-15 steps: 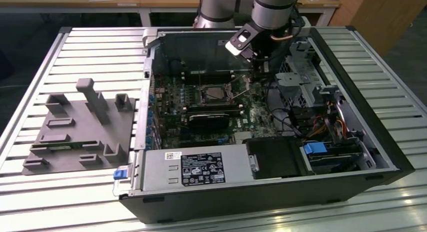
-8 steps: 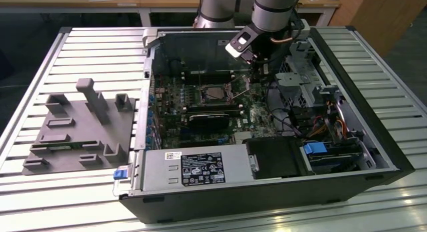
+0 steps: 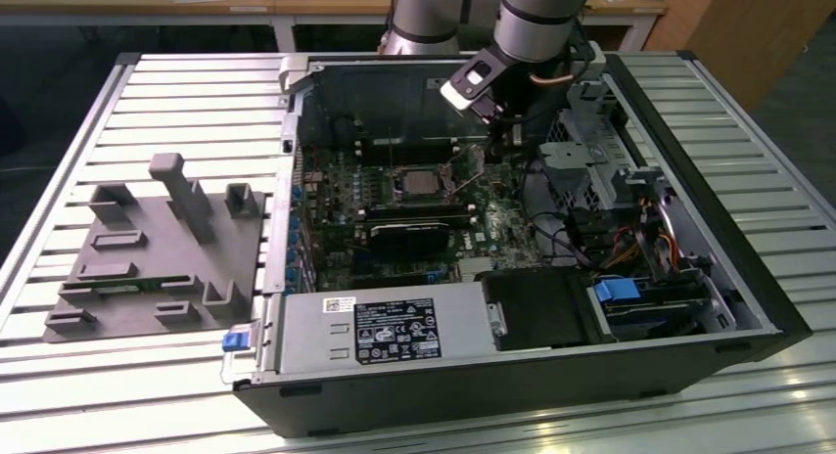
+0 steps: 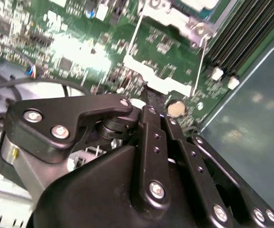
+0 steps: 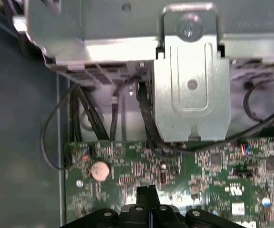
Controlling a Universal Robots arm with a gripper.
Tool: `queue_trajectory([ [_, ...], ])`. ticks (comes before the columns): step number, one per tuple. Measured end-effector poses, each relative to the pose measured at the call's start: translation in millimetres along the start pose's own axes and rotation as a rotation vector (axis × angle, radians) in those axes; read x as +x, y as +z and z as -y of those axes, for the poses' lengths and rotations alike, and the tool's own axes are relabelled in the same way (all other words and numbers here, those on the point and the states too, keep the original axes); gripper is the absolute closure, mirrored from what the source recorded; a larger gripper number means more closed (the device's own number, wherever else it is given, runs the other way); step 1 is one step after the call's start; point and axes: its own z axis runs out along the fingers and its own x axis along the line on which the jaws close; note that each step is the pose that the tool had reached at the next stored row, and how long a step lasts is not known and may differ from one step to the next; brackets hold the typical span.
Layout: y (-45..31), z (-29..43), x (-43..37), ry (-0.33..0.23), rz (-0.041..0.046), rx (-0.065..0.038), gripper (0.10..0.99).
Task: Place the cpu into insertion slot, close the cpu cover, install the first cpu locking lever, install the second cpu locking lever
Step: 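Close the cpu cover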
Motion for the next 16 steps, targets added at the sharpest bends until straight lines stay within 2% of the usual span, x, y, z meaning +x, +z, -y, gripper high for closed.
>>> queue_trajectory([
  [2,0.1,-0.3,0.0,0.001,0.0015,0.026,0.98],
  [4,0.1,-0.4,0.0,0.002,0.0023,0.041,0.98],
  [11,0.2,0.4,0.0,0.002,0.0023,0.045,0.98],
  [16,0.2,8.6,-0.5,0.002,0.0024,0.045,0.98],
])
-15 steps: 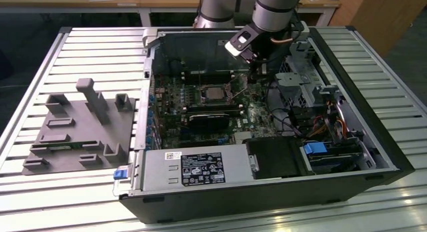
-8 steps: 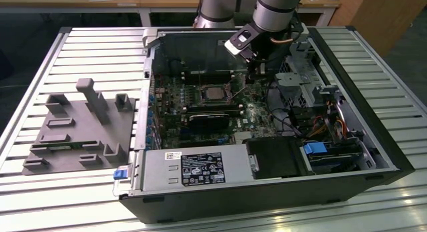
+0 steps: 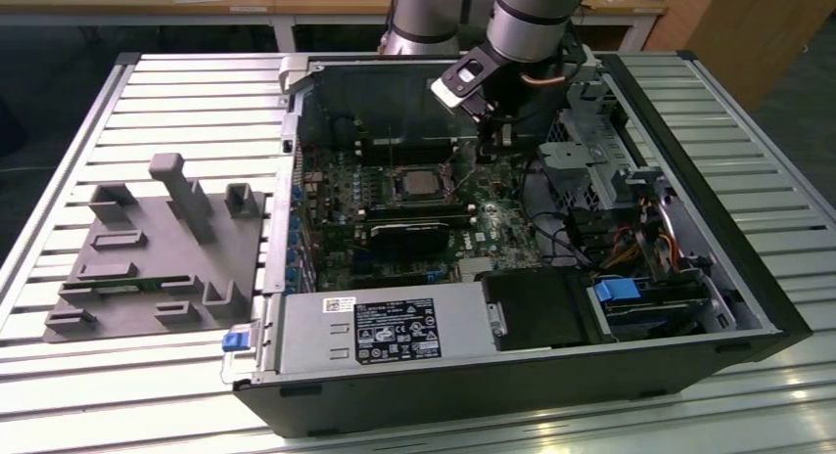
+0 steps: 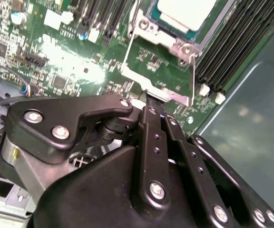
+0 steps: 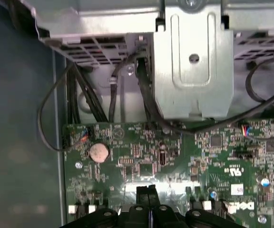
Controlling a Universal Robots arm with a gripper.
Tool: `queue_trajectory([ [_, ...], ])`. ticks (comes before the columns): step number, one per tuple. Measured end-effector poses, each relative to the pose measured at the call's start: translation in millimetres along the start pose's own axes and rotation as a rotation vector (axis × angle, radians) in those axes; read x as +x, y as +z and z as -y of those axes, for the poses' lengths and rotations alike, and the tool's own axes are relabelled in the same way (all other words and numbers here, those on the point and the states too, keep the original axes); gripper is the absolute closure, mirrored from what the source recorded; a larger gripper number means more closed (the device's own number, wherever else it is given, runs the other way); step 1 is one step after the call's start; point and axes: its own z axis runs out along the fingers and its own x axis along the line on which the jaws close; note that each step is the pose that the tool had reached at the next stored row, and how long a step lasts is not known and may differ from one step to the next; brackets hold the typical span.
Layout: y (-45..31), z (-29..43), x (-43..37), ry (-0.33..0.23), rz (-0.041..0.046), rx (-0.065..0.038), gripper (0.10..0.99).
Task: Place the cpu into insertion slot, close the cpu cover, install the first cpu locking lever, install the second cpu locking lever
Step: 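Close the cpu cover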
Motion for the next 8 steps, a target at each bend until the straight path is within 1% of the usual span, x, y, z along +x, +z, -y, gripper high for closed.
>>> queue_trajectory([
  [8,1.2,21.4,-1.1,0.0,-0.0002,-0.003,0.98],
])
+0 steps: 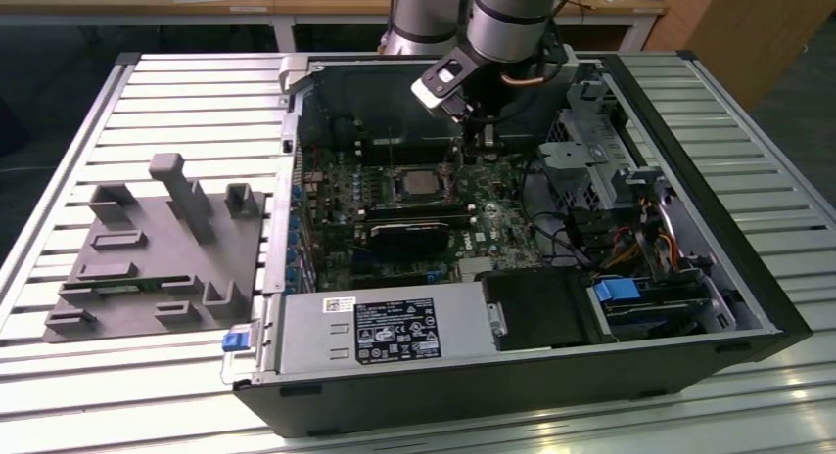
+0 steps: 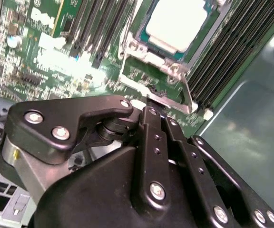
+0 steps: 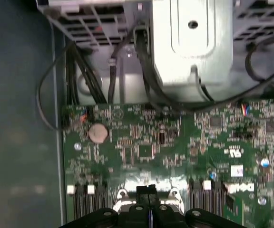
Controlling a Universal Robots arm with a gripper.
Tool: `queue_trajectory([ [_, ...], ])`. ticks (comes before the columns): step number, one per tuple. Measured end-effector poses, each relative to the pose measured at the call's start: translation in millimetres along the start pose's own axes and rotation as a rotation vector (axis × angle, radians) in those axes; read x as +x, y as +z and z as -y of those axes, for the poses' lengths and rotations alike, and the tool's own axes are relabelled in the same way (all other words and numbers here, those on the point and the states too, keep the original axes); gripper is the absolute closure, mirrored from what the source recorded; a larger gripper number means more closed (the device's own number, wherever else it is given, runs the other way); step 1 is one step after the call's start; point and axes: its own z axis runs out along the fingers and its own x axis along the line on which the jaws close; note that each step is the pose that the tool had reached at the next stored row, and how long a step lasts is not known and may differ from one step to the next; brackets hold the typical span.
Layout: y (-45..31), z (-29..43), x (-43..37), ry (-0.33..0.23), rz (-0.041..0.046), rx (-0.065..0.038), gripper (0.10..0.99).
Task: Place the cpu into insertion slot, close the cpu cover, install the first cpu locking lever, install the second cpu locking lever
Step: 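Close the cpu cover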
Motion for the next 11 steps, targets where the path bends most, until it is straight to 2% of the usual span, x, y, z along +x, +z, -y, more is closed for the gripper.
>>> queue_trajectory([
  [7,0.9,17.8,-0.9,0.0,-0.0001,-0.002,0.98],
  [11,1.3,25.4,-1.3,0.0,-0.0003,-0.002,0.98],
])
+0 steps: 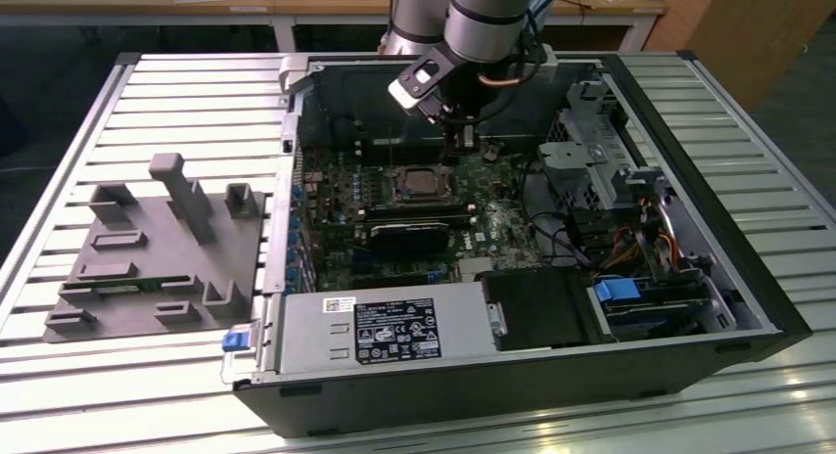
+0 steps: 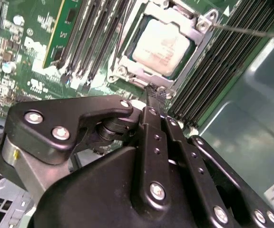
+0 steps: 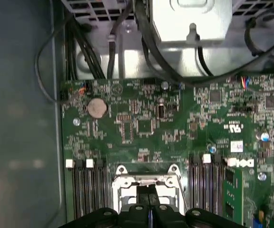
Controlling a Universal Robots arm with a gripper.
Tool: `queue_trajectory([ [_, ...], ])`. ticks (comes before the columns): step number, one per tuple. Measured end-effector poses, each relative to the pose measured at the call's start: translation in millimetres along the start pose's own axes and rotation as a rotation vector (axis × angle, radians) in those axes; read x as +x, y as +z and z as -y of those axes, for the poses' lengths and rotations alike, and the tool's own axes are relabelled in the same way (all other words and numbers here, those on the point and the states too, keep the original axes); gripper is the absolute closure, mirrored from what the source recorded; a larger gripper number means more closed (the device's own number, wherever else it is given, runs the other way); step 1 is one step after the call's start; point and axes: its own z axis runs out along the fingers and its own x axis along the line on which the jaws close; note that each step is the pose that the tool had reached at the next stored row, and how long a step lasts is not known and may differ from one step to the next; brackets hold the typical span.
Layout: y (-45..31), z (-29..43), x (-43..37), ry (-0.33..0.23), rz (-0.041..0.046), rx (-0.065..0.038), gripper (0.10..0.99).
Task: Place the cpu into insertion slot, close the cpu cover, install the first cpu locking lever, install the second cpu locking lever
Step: 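Close the cpu cover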
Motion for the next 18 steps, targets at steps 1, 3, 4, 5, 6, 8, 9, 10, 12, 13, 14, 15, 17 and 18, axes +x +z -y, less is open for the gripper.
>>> queue_trajectory([
  [1,0.0,1.3,-0.1,0.0,0.0001,-0.001,0.98],
  [3,0.1,3.1,-0.2,0.0,0.0,-0.004,0.98],
  [4,0.2,4.1,-0.2,0.0,-0.0003,-0.007,0.98],
  [5,0.3,5.5,-0.2,-0.001,-0.0005,-0.012,0.98],
  [6,0.4,7.2,-0.4,-0.001,-0.0009,-0.02,0.98],
  [8,0.9,12.0,-0.7,-0.002,-0.0019,-0.041,0.98],
  [9,1.2,14.3,-0.8,-0.002,-0.0026,-0.052,0.98],
  [10,1.5,16.6,-0.9,-0.003,-0.0033,-0.062,0.98],
  [12,2.0,20.5,-1.1,-0.003,-0.0036,-0.073,0.98],
  [13,2.2,22.2,-1.2,-0.003,-0.0029,-0.075,0.98],
  [14,2.5,23.8,-1.3,-0.003,-0.0015,-0.075,0.98],
  [15,2.7,25.3,-1.4,-0.004,0.0006,-0.075,0.98],
  [17,3.4,27.8,-1.6,-0.004,0.0045,-0.075,0.98],
  [18,3.8,29.1,-1.7,-0.004,0.0058,-0.075,0.98],
])
